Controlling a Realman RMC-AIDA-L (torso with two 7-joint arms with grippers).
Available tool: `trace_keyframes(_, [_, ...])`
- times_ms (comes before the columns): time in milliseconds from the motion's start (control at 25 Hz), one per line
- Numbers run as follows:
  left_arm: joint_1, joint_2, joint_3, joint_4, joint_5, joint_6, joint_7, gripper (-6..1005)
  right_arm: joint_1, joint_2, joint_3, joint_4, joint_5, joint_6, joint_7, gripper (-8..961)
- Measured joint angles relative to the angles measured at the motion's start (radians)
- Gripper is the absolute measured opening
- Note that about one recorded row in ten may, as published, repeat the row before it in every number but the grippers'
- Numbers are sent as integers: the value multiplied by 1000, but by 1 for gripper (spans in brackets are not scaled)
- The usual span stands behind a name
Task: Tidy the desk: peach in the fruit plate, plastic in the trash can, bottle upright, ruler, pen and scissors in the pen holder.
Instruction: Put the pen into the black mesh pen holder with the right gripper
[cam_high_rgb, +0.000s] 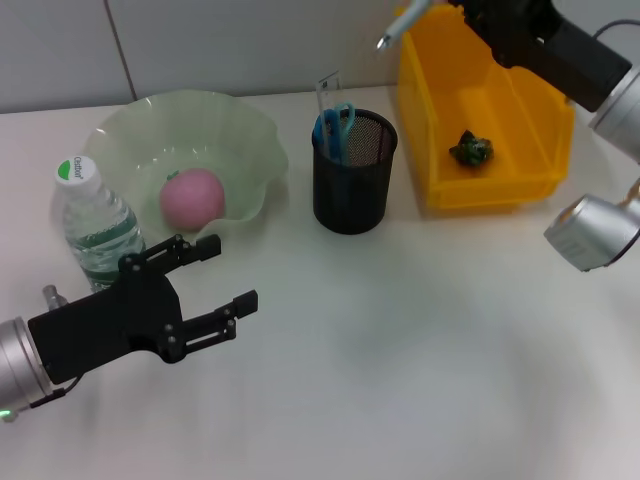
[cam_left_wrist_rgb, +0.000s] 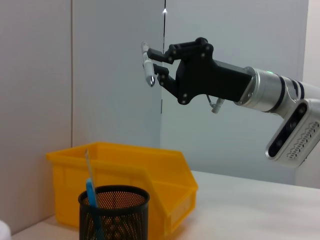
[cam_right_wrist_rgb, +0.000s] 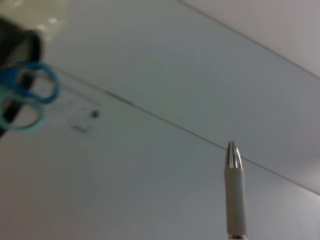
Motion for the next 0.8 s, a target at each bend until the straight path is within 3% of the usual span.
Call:
trace_keyframes(520, [4, -2, 7, 0, 2, -22, 33, 785, -21, 3, -8, 34, -1, 13, -360, 125])
trace_keyframes(800, [4, -3, 8, -4, 0, -19, 58, 785, 13, 4, -10, 134, 0, 65, -495, 126])
